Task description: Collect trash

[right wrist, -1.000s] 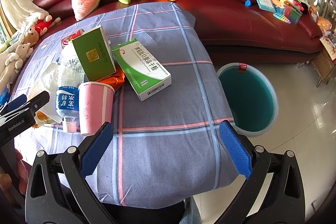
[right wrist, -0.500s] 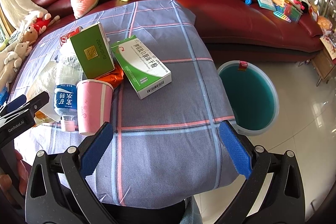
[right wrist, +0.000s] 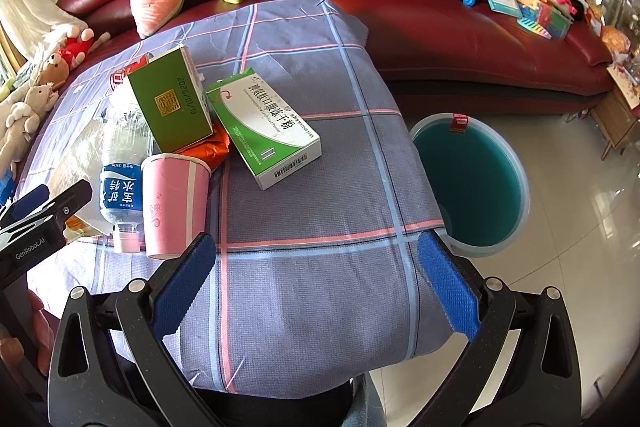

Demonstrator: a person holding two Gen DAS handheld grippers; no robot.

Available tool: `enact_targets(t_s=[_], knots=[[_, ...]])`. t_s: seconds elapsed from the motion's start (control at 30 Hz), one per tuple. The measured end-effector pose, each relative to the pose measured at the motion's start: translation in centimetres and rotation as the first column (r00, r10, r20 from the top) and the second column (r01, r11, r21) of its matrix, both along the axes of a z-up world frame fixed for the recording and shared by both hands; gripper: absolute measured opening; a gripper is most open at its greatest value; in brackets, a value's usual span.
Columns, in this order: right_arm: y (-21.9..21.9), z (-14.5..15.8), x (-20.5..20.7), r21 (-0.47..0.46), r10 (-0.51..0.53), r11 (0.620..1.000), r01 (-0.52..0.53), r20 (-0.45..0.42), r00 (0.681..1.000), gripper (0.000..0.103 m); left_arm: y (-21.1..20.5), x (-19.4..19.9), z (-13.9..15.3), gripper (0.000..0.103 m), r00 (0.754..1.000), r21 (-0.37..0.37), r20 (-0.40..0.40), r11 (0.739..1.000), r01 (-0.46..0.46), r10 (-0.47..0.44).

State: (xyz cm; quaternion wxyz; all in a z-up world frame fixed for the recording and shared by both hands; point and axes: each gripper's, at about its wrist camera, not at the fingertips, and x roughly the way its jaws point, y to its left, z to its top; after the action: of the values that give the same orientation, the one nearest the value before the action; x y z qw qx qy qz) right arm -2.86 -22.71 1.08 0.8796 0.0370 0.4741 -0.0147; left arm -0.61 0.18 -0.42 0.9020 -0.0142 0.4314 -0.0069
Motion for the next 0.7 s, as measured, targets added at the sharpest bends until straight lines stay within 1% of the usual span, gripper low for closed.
enact_targets(t_s=[0.43, 0.7], knots=[[-0.3, -0.3, 0.3, 0.006, -0.010, 1.000, 0.010, -0.011, 1.000, 0.097, -0.1, 0.5, -0.7, 0.099, 1.000, -0.004, -0.025, 1.000, 0.007, -0.007], [-0.6, -0.1, 0.4, 0.002, -0.016, 1.000, 0.016, -0.008, 1.000, 0.097, 0.9, 0.8, -0.9, 0.099, 0.999, -0.010, -0.039, 1.000, -0.010, 0.010]])
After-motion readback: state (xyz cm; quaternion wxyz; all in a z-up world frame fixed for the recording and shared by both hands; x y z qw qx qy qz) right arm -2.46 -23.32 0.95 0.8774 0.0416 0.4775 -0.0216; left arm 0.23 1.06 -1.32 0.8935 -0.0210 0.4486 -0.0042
